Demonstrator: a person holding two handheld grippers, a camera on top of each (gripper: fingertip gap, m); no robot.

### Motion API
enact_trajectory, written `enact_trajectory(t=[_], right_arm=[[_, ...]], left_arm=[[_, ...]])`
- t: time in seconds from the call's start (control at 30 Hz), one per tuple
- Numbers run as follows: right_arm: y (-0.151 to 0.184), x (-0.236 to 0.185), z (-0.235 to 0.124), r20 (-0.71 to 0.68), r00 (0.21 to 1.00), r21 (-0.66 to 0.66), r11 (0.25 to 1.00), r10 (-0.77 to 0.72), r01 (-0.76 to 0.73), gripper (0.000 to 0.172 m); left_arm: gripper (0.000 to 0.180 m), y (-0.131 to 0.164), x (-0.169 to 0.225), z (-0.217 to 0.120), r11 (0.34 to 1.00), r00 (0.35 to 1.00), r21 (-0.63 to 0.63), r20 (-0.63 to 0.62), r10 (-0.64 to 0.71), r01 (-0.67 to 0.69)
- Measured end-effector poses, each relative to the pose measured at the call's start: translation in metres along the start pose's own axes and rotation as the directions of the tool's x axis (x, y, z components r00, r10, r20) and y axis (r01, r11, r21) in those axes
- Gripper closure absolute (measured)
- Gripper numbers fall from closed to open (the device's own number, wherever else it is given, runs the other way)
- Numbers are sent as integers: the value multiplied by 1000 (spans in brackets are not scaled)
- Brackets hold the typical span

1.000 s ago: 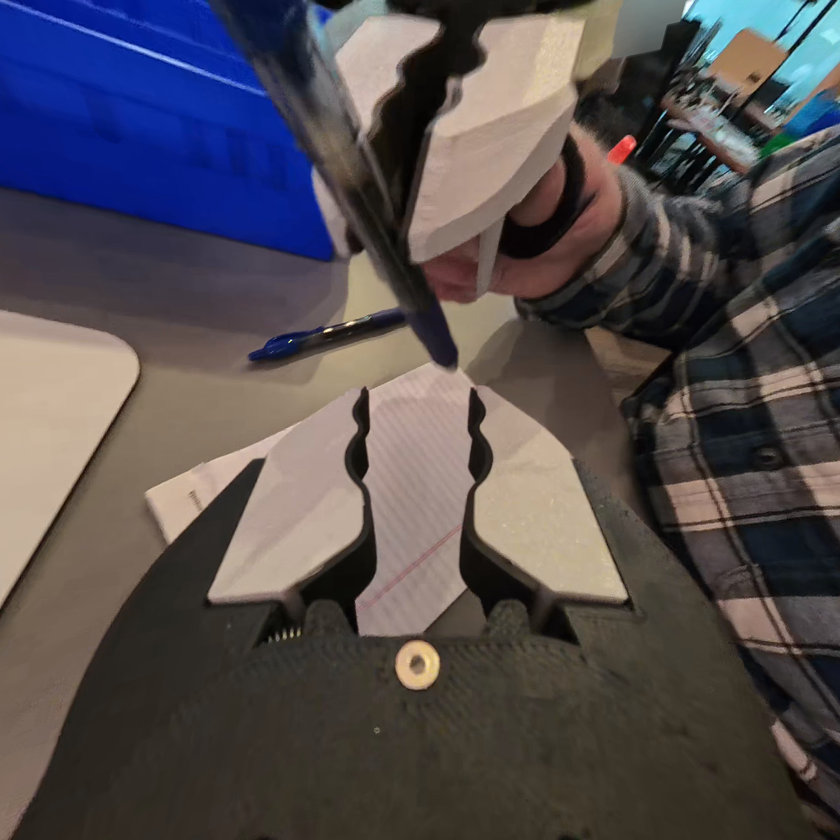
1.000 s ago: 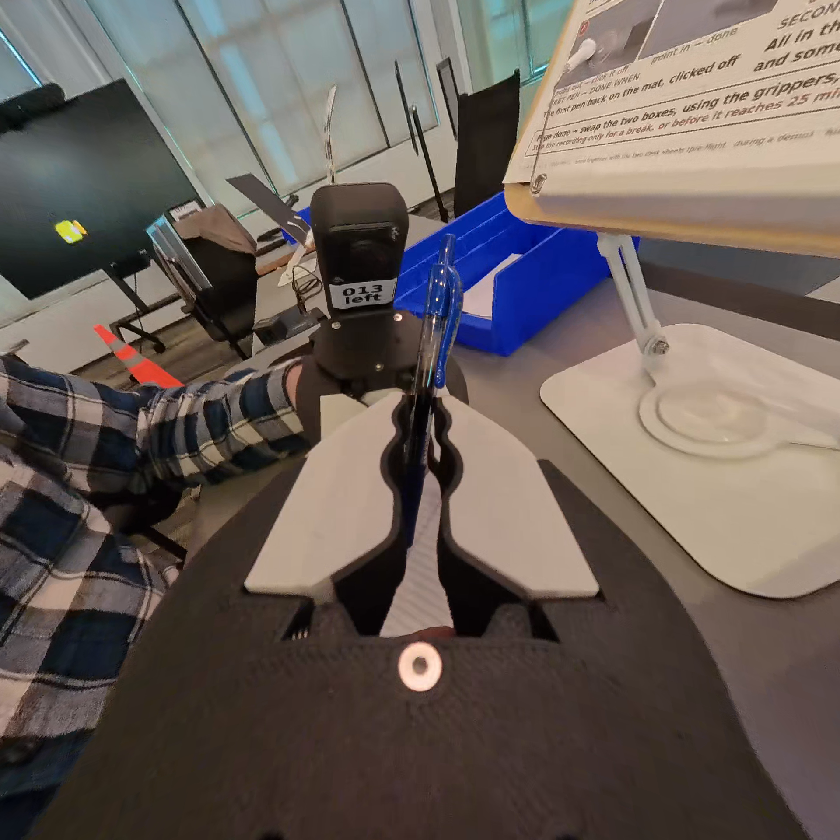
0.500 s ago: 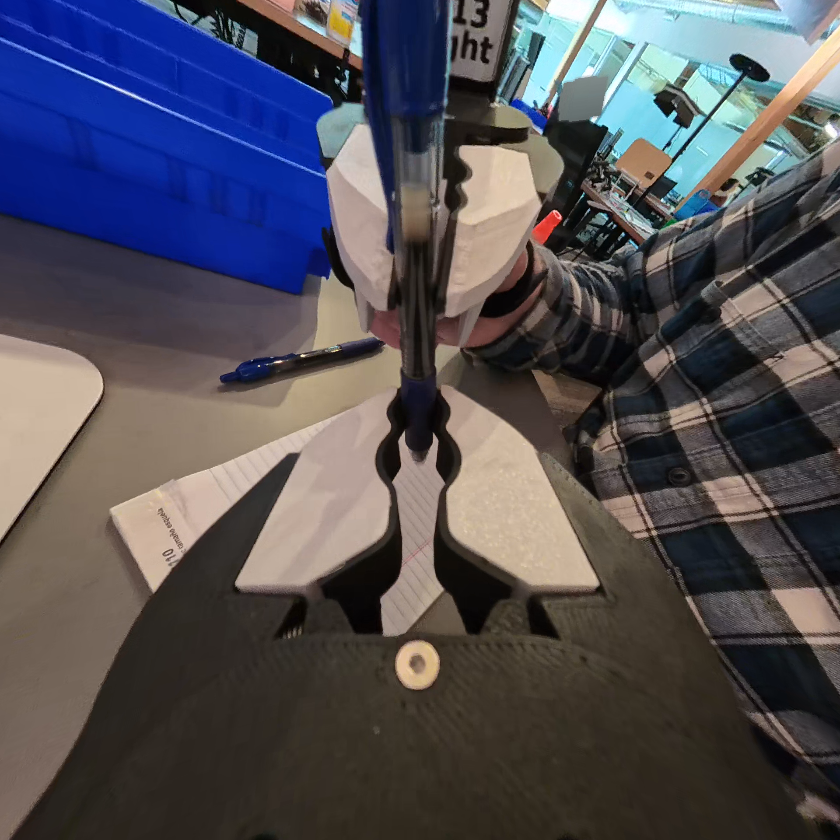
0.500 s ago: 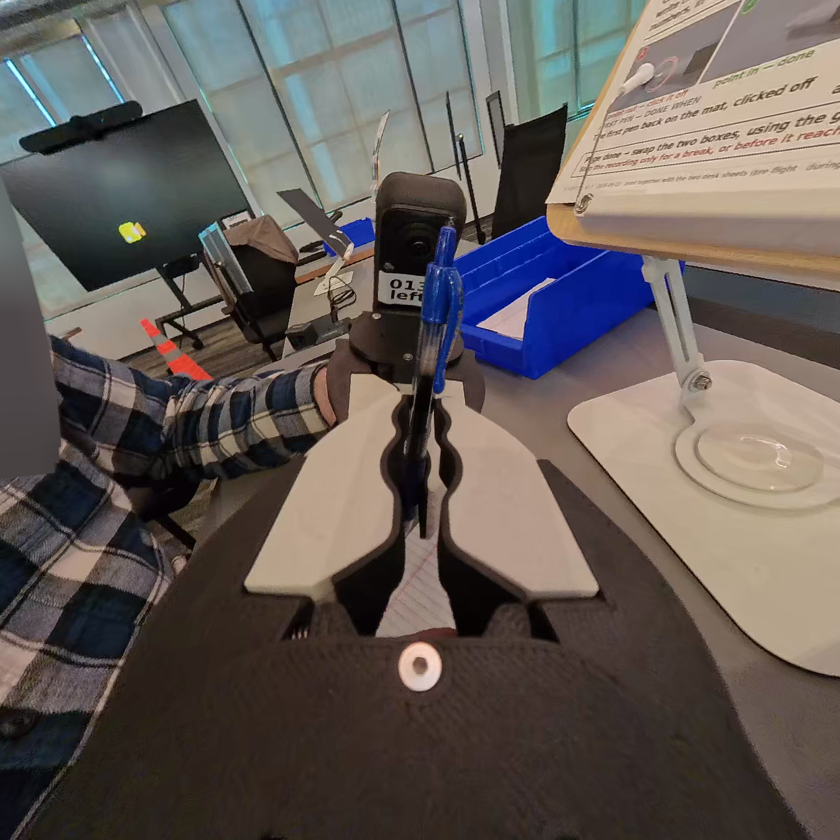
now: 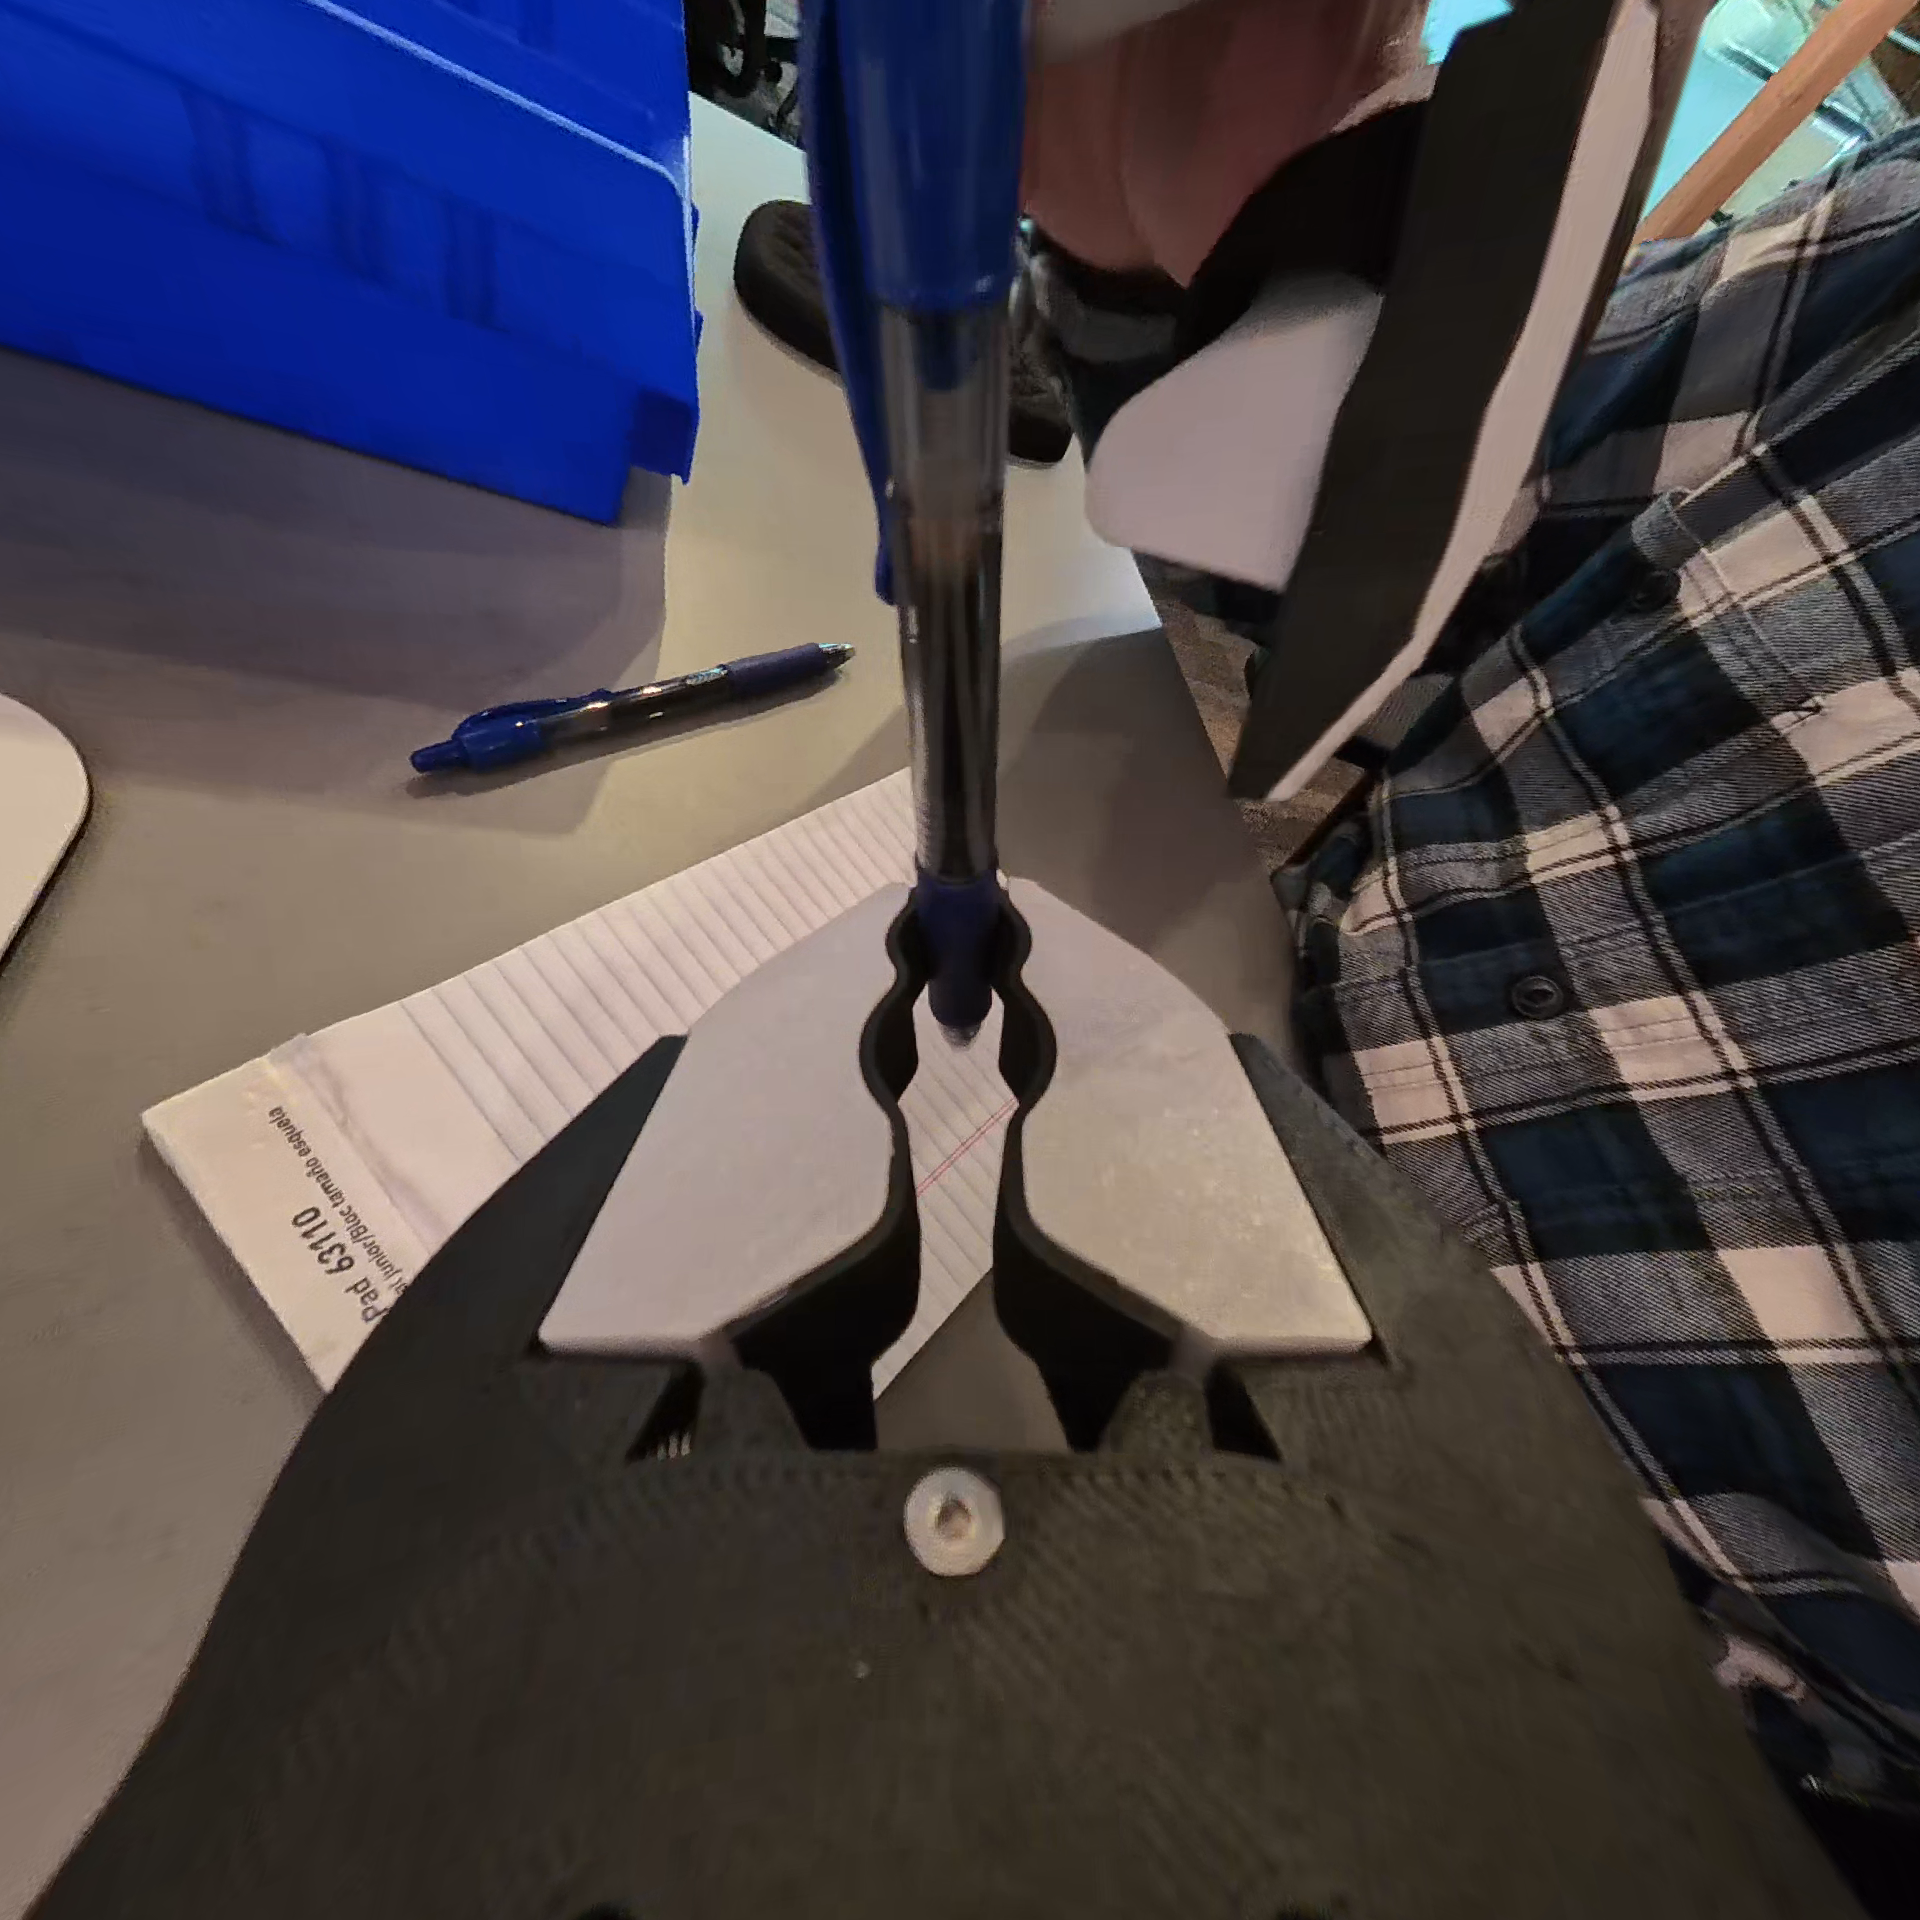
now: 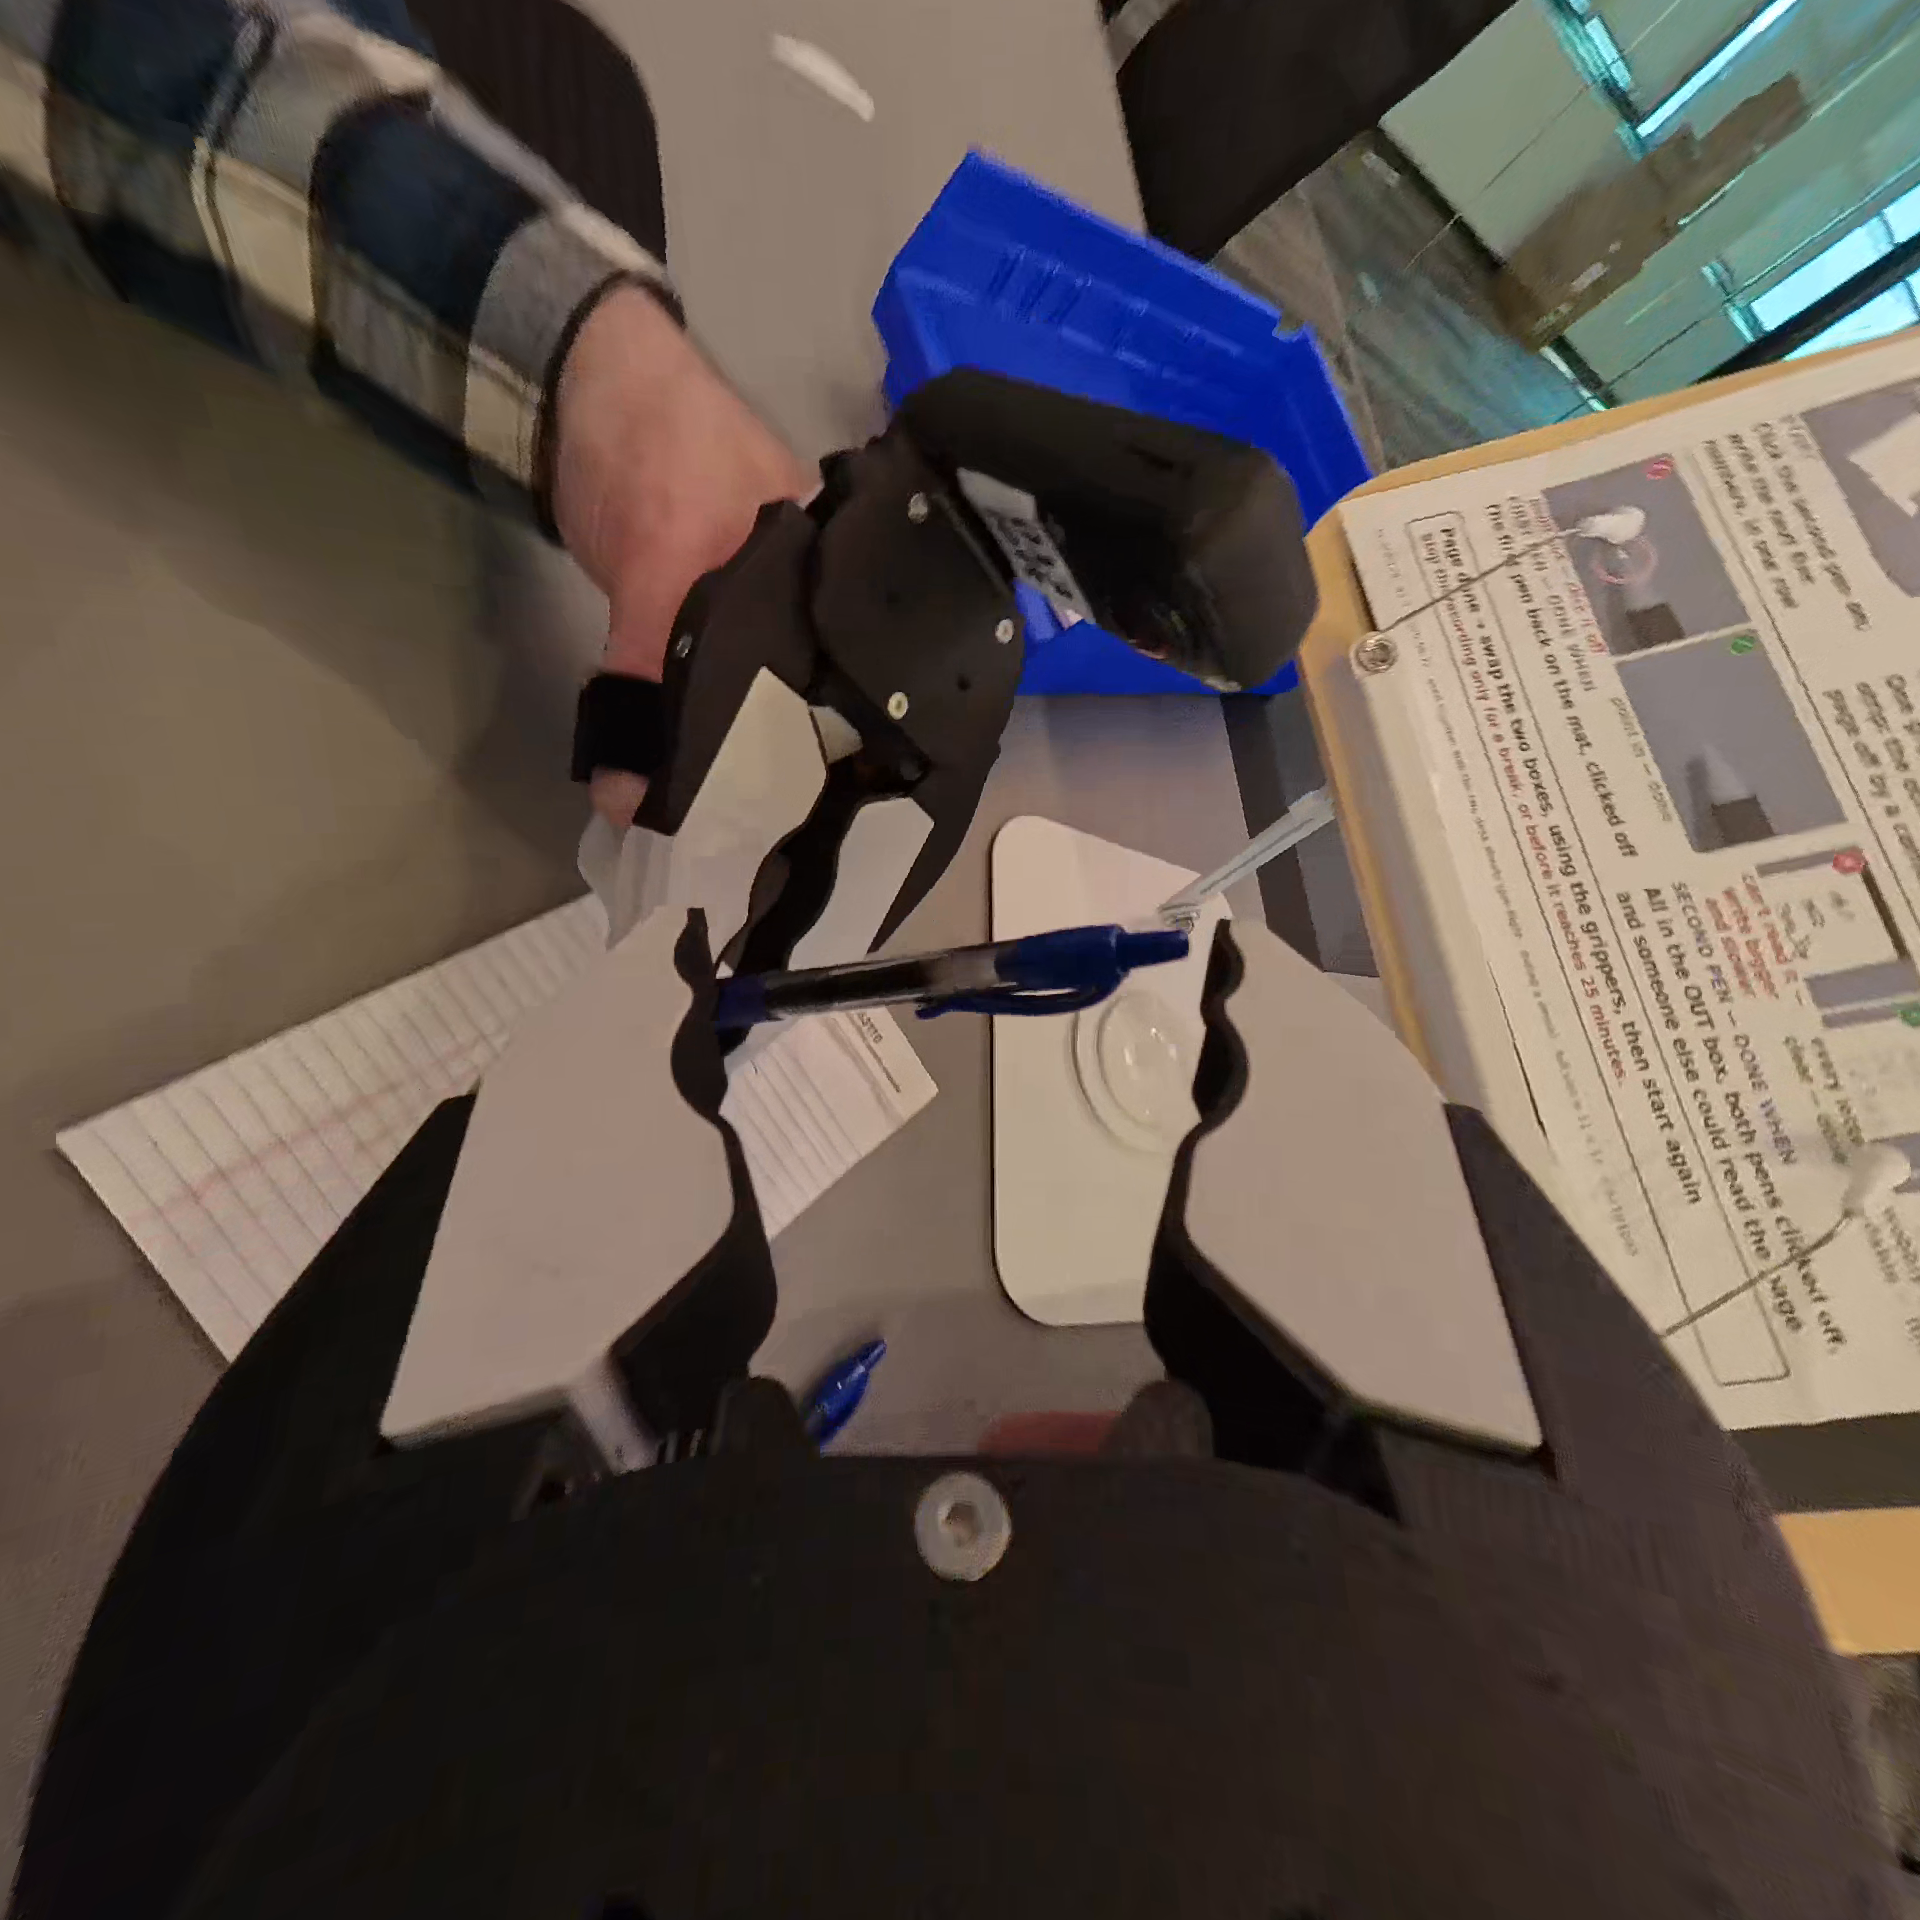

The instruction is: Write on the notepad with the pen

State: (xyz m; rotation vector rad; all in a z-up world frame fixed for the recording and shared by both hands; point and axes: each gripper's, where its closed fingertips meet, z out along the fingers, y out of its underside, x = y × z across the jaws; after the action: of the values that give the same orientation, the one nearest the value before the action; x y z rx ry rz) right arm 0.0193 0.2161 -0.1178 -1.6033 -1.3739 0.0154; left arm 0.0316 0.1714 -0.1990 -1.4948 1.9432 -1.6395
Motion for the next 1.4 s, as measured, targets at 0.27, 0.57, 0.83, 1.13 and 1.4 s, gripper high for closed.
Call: enact_trajectory(t=[0.27, 0.57, 0.83, 1.13, 1.4], right_arm=[[8, 0, 1, -9, 993, -118, 986, -116, 114, 89], [17, -10, -1, 37, 988, -176, 972, -149, 154, 120], [16, -1, -15, 144, 885, 31, 892, 442, -451, 118], [31, -26, 13, 230, 729, -7, 750, 645, -661, 161], [23, -6, -7, 317, 591, 152, 576, 741, -803, 161]], left_arm=[[170, 2, -2, 1, 1000, 1000, -13, 11, 0, 0], [170, 15, -12, 9, 992, 992, -114, 105, 64, -52], [170, -4, -26, -3, 988, 942, -106, 303, 141, -114], [169, -7, -33, -1, 935, 804, -283, 492, 334, -215], [174, -20, -33, -3, 935, 778, -193, 518, 355, -298]])
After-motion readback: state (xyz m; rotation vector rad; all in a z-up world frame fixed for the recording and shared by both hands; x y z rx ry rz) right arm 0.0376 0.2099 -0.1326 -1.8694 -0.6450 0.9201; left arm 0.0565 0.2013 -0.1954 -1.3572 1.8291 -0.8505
